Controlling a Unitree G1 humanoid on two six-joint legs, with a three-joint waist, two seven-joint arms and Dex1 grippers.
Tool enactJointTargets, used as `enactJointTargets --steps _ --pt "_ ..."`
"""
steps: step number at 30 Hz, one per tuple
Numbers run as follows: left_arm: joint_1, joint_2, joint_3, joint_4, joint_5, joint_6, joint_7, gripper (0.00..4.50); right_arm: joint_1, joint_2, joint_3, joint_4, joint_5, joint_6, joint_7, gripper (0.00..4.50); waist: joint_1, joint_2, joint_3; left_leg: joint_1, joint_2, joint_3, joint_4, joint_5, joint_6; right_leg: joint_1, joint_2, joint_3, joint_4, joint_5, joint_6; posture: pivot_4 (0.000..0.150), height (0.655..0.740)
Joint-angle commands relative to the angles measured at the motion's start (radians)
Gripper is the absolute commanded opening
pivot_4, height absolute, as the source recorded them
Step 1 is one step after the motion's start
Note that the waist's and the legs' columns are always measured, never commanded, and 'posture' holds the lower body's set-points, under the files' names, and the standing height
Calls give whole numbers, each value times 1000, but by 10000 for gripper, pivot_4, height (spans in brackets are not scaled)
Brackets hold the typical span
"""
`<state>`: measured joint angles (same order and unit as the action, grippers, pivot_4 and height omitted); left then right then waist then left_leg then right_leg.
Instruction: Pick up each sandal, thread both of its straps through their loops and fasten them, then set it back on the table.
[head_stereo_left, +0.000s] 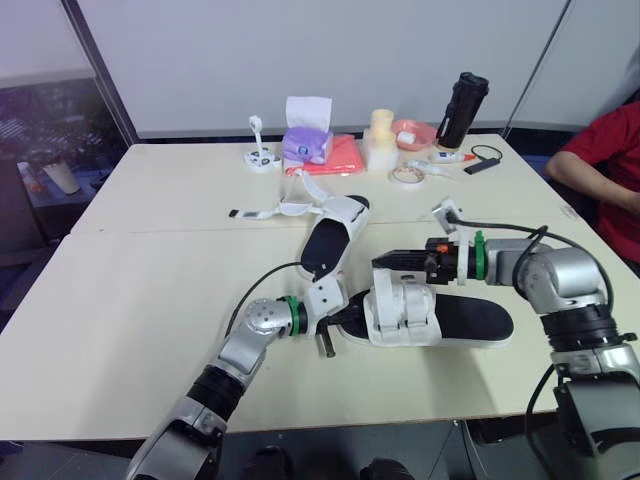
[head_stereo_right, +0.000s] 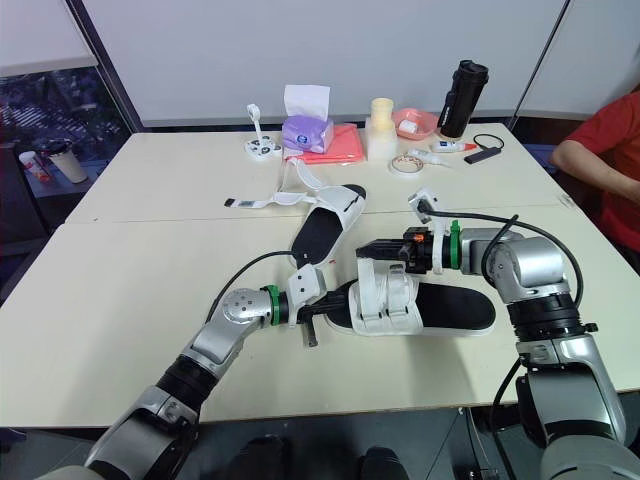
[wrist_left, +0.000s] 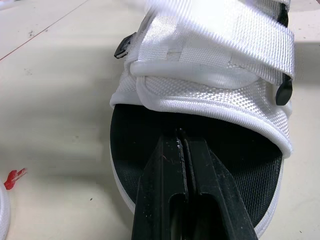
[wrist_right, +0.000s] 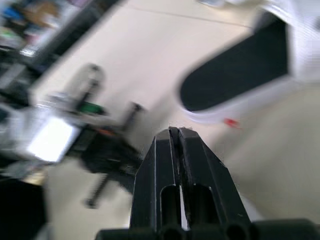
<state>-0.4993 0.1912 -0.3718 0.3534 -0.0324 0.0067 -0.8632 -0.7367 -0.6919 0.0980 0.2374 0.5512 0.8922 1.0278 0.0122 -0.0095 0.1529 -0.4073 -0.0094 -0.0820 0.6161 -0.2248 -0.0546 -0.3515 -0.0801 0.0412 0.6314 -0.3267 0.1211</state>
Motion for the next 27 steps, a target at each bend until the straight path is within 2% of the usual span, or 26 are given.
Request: enactJointTargets --steps 1,8,16,19,25,26,27 --pt "54 27 -42 119 74 57 20 0 -23 8 -13 19 -52 -46 -28 351 0 0 0 0 0 0 0 0 0 0 0 0 0 0 0 1500 7400" --pt "55 26 -39 120 73 57 26 0 -9 -22 52 51 -156 -85 -2 351 0 0 0 0 0 0 0 0 0 0 0 0 0 0 0 1500 7400" --pt "49 22 -42 131 73 50 27 0 26 -47 142 16 -279 -256 64 351 0 0 0 1 -1 0 0 0 0 1 0 0 0 1 3 1500 7400" --pt "51 22 -43 128 72 50 28 0 31 -45 135 23 -295 -277 65 10090 0 0 0 2 -1 0 0 0 0 1 0 0 0 1 3 1500 7400" --pt "59 23 -43 118 72 50 30 0 -1 -22 -7 60 -254 -243 -17 41519 0 0 0 1 -1 0 0 0 0 2 0 0 0 1 3 1500 7400" --pt "59 24 -42 117 70 49 31 0 -6 -21 -34 64 -241 -226 -29 44751 1 0 0 1 -1 0 0 0 0 2 0 0 0 1 3 1500 7400" --pt "59 23 -42 116 70 50 32 0 -8 -21 -51 66 -233 -215 -35 44751 0 0 0 1 -1 0 0 0 0 2 0 0 0 1 3 1500 7400"
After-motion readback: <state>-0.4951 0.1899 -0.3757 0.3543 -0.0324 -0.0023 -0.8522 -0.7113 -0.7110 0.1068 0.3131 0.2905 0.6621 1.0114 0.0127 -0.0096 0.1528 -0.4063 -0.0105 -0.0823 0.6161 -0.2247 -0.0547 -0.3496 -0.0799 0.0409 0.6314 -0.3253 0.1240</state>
